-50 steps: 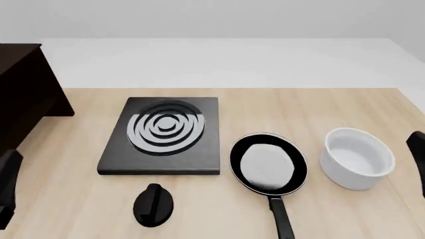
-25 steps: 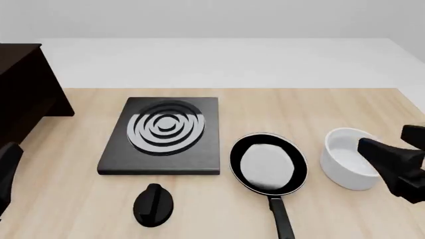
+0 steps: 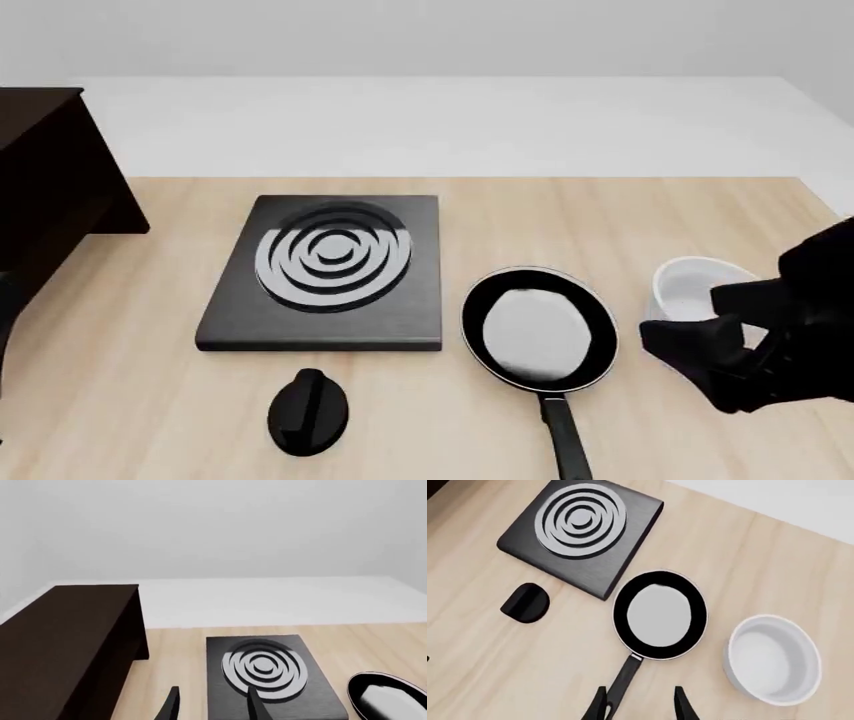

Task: Put the frying pan on the cabinet shelf.

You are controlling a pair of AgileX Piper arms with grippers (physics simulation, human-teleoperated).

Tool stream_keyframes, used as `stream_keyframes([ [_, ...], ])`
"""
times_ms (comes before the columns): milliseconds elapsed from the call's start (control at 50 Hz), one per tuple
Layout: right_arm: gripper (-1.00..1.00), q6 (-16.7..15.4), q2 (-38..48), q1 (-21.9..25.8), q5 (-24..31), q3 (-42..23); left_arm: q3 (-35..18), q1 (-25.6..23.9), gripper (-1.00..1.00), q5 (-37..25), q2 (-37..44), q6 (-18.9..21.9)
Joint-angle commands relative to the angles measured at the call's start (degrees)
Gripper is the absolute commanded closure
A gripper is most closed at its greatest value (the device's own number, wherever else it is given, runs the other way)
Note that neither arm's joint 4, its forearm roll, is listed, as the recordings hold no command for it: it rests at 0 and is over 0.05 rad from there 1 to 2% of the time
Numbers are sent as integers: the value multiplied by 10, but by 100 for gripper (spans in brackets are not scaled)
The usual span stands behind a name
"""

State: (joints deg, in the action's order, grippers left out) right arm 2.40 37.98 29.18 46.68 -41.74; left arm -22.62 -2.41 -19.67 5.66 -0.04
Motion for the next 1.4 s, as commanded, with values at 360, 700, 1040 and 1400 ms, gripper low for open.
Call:
stream_keyframes([
  [360, -100, 55, 118, 72, -119, 95, 6, -3, -100, 2, -2, -8],
  [700, -100, 100, 165, 96, -177, 141, 23, -8, -100, 14, 0, -7],
  [1040, -100, 120, 171, 100, -236, 231, 17, -8, -100, 6, 1, -6],
  [1400, -100, 133, 215, 101, -284, 249, 18, -11, -100, 9, 5, -2],
])
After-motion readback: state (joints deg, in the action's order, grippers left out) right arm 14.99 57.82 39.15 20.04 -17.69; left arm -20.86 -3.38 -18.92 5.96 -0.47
